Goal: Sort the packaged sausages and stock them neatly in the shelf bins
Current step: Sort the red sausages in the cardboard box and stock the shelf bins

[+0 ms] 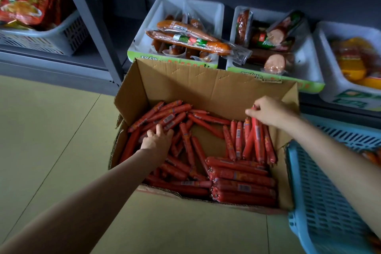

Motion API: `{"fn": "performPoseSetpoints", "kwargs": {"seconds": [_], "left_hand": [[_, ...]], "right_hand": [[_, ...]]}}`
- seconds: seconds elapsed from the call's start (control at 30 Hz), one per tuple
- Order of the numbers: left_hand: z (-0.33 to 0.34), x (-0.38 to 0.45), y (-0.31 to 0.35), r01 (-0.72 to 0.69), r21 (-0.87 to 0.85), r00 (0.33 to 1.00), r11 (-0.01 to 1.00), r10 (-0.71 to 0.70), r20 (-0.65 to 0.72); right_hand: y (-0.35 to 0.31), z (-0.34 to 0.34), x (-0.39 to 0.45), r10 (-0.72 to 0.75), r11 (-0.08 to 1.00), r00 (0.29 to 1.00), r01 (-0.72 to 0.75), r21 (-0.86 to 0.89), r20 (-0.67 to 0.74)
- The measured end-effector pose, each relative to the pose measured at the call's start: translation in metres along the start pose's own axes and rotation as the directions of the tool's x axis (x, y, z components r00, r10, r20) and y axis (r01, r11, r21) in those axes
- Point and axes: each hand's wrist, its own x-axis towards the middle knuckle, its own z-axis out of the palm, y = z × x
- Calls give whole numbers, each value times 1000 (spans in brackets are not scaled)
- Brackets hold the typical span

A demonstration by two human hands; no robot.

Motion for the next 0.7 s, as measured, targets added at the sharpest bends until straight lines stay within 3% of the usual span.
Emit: {"fn": "performPoseSetpoints", "kwargs": {"seconds": [0.07, 0.13, 0.33, 0.47, 0.57, 0.63, 0.7], "left_hand": [[-3, 2, 2, -7, 23, 1000, 1000, 7, 23], [-6, 3, 5, -10, 38, 999, 999, 8, 33], [-5, 5, -1, -33, 64, 999, 997, 30, 36], [-4, 6, -4, -37, 24, 999, 999, 36, 40], [-6, 7, -5, -46, 20, 999, 999, 46, 27], [-6, 9, -7, -50, 2, 998, 999, 50, 33], [-8, 11, -9, -51, -40, 998, 998, 52, 32]], "right_hand": [[11, 18, -8, 4, 969, 1000, -5, -246, -3], [18, 34, -16, -51, 937, 999, 42, -348, -18], [21, 47, -12, -208, 966, 975, 192, -174, -75], [-10, 60, -4, -333, 943, 942, 333, 14, -34], [-35, 76, -1, -416, 908, 900, 418, 9, 130], [-43, 89, -2, -418, 862, 847, 484, -152, 329], [-43, 97, -3, -357, 820, 856, 479, -313, 375]]}}
